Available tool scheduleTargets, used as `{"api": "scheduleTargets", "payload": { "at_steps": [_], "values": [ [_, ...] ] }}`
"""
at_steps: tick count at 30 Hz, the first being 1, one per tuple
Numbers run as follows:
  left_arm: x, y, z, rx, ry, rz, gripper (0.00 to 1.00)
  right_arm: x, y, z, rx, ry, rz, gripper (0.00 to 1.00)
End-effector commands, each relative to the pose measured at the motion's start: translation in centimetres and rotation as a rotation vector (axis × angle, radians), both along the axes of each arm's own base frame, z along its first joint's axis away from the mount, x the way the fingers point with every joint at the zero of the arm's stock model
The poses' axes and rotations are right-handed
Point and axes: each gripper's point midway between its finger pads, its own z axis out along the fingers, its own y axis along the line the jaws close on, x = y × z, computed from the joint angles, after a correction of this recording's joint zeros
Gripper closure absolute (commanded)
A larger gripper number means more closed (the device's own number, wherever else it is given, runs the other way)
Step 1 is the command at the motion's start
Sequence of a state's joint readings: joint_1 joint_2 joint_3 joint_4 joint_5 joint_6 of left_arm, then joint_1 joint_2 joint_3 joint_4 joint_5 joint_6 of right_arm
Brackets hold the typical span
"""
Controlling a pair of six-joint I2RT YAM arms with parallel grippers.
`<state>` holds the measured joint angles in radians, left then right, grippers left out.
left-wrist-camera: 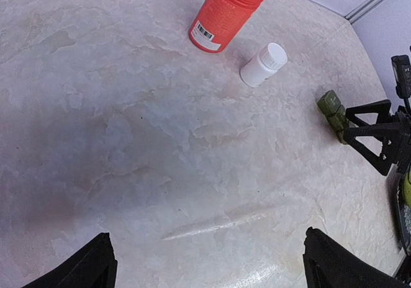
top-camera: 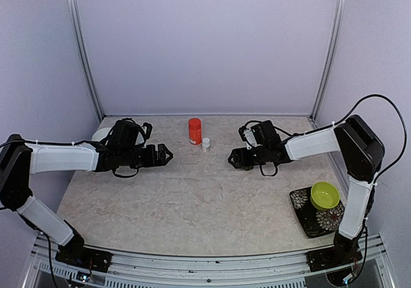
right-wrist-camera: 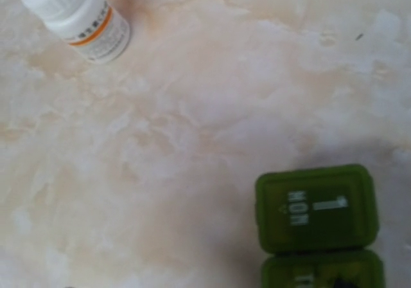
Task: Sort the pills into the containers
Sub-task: Reset both arms
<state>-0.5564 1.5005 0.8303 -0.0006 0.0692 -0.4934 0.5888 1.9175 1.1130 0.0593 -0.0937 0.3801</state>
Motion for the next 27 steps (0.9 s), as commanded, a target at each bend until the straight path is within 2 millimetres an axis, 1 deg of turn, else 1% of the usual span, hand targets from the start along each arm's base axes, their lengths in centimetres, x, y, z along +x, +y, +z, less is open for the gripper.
{"api": "scheduleTargets", "payload": {
  "at_steps": [1,2,4,5,6,9,10,14,20,24,27],
  "values": [
    [0.0,0.6,1.1,-0.006,-0.031,0.014,0.01,-1.2,0.6,1.2,0.039,-0.002,0.043,0.14],
    [0.0,0.7,1.5,-0.012,-0.042,0.015,0.01,-1.3,0.6,1.6,0.042,-0.012,0.054,0.13],
    [-0.1,0.7,2.4,-0.023,-0.076,0.007,0.01,-1.6,0.9,3.1,0.051,-0.06,0.087,0.09],
    [-0.2,0.8,3.1,-0.026,-0.1,0.008,0.01,-1.8,0.8,3.9,0.051,-0.088,0.1,0.04],
    [-0.1,1.2,3.7,-0.023,-0.128,0.019,0.01,-2.0,0.7,5.3,0.055,-0.126,0.109,0.01],
    [0.1,2.3,5.9,-0.017,-0.21,0.059,0.01,-2.7,-0.6,8.0,0.026,-0.223,0.11,0.0],
    [0.1,2.5,6.8,-0.017,-0.239,0.066,0.01,-2.9,-1.3,9.0,0.014,-0.257,0.103,0.0],
    [0.4,4.1,9.2,0.017,-0.316,0.126,0.01,-4.1,-4.1,12.9,-0.022,-0.383,0.05,0.0],
    [-0.2,7.0,11.1,0.041,-0.392,0.267,0.01,-5.7,-9.1,17.2,-0.087,-0.494,-0.109,0.0],
    [-0.7,8.9,12.1,0.122,-0.44,0.358,0.01,-7.4,-12.3,19.8,-0.101,-0.572,-0.207,0.0],
    [-1.2,9.8,12.7,0.145,-0.459,0.388,0.01,-8.6,-14.8,21.5,-0.112,-0.635,-0.289,0.0]
  ]
}}
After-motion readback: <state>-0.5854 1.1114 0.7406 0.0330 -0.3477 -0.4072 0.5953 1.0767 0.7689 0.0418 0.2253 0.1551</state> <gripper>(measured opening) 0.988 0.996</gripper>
